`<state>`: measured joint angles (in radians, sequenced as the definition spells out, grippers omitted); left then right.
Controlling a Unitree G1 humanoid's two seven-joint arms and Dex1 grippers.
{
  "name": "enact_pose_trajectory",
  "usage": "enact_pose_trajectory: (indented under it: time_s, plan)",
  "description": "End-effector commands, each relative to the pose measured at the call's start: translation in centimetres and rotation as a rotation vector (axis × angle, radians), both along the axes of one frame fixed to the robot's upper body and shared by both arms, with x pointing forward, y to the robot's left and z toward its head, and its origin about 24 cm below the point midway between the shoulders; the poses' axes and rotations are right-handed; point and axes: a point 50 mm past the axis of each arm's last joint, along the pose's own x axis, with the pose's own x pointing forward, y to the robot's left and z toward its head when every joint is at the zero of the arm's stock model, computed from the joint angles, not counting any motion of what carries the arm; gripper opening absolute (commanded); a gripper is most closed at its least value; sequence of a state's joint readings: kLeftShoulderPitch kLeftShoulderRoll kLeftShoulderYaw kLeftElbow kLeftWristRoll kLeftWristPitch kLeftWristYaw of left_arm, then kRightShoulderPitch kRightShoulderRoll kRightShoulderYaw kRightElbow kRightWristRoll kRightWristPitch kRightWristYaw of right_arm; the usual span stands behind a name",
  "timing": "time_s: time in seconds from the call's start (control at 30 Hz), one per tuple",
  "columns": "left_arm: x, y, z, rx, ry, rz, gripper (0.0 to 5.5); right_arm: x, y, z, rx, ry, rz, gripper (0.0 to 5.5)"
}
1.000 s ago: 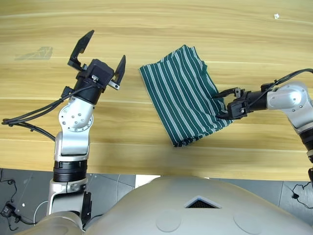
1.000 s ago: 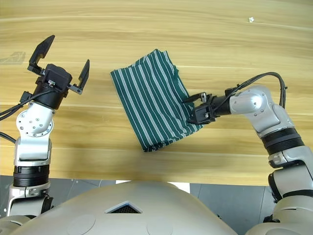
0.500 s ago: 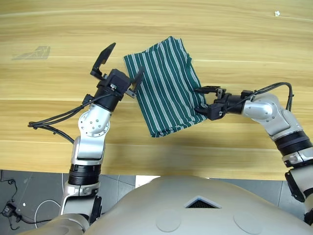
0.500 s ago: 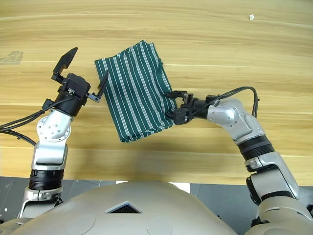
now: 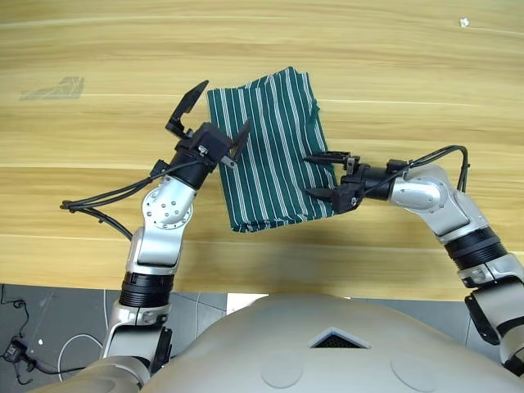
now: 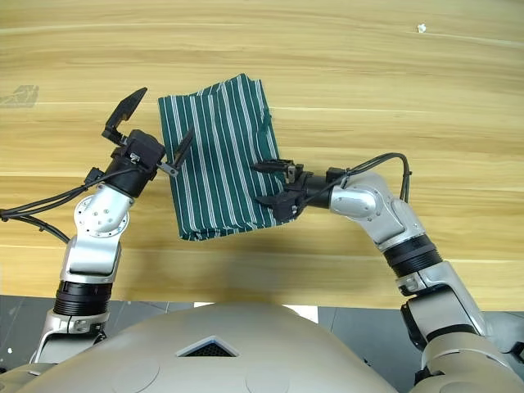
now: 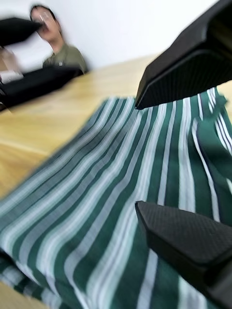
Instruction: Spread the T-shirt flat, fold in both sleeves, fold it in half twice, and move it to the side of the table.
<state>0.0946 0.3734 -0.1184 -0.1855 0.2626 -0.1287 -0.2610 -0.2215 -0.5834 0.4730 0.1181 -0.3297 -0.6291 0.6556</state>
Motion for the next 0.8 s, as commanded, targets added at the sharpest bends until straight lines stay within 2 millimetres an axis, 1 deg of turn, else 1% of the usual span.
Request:
enact_pose_trajectory:
  time_s: [0.03, 0.1, 0.13, 0.2, 0.27, 0.33, 0.4, 0.47, 0.57, 0.63, 0.7, 0.8]
  plan:
    - [0.6, 0.7, 0.8, 0.047, -0.062, 0.021, 4.41, 0.4, 0.8, 2.9, 0.126, -0.062, -0.012, 3.52]
    - [0.7, 1.5, 1.5, 0.069, -0.097, 0.044, 4.41, 0.6, 1.0, 4.2, 0.189, -0.085, -0.027, 3.52]
    - [0.7, 2.0, 2.0, 0.113, -0.127, 0.046, 4.41, 0.8, 0.9, 4.8, 0.218, -0.093, -0.04, 3.52]
    - [0.4, 3.5, 3.4, 0.191, -0.195, 0.067, 4.41, 1.5, 0.1, 5.6, 0.259, -0.109, -0.089, 3.52]
    - [-0.4, 5.0, 4.3, 0.293, -0.239, 0.063, 4.41, 2.8, -2.3, 5.1, 0.212, -0.163, -0.144, 3.52]
    - [-2.0, 6.0, 3.5, 0.49, -0.231, -0.014, 4.41, 3.6, -5.6, 4.6, 0.085, -0.275, -0.15, 3.52]
    - [-3.6, 7.0, 2.5, 0.66, -0.203, -0.115, 4.41, 3.6, -8.2, 4.7, -0.045, -0.401, -0.095, 3.52]
    - [-5.5, 7.9, 1.0, 0.83, -0.161, -0.231, 4.41, 3.2, -10.1, 4.4, -0.155, -0.456, -0.033, 3.52]
    - [-7.6, 8.7, -0.7, 0.953, -0.108, -0.37, 4.41, 2.1, -11.1, 3.6, -0.225, -0.475, 0.075, 3.52]
    - [-8.6, 8.5, -1.4, 0.995, -0.088, -0.466, 4.41, 1.2, -11.2, 2.6, -0.266, -0.454, 0.157, 3.52]
    - [-8.8, 8.0, -1.8, 1.004, -0.096, -0.527, 4.41, 0.2, -11.0, 1.4, -0.291, -0.418, 0.241, 3.52]
    - [-8.1, 6.9, -2.5, 0.988, -0.122, -0.58, 4.41, -0.9, -10.4, -0.4, -0.282, -0.355, 0.313, 3.52]
